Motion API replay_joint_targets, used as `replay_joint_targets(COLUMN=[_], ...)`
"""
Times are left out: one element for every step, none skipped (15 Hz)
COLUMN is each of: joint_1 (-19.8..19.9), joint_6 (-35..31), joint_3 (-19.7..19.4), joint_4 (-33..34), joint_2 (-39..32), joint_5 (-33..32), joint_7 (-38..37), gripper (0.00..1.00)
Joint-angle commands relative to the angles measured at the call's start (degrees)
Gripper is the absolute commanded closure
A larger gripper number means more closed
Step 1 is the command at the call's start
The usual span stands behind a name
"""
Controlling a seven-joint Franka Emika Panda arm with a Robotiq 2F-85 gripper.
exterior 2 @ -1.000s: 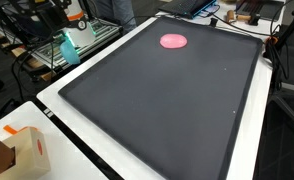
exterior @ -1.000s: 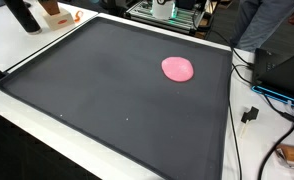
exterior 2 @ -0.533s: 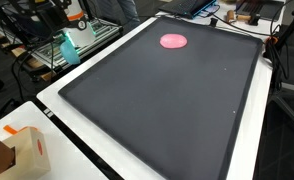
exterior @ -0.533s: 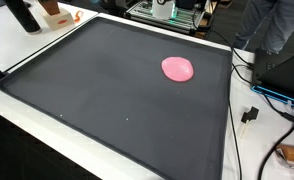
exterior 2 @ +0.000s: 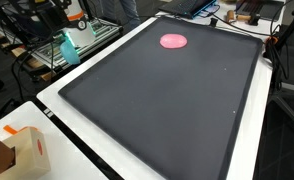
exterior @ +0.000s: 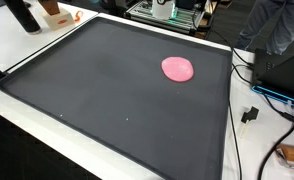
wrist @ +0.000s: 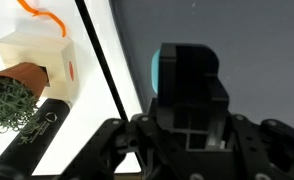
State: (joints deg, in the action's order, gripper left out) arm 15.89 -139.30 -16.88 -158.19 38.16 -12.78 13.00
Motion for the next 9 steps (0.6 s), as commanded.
replay_joint_targets(joint_1=[-1.38,-3.18,-5.38,-7.06,-9.35,-11.14,-13.07,-14.86,-16.74], joint_6=[0.72,1.13,1.37,1.7,2.31,2.93,3.26,4.22,4.88], joint_3=[-0.94,-2.26,-3.66,-4.72,-6.06,-7.17,-8.17,-9.28,-10.21], joint_4=[0.57,0.71,0.61,0.6,0.55,0.6,0.33,0.4,0.23], joint_2=[-0.32,-0.55,-0.58,-0.59,-0.64,-0.73,-1.08,-1.38,-1.85], joint_5=[2.4,4.4,7.17,9.62,12.77,15.31,17.77,20.16,22.56], joint_7=[2.12,3.96,6.11,8.18,10.52,12.71,14.77,16.91,19.05], gripper=[0.74,0.74,0.74,0.74,0.74,0.74,0.74,0.74,0.74])
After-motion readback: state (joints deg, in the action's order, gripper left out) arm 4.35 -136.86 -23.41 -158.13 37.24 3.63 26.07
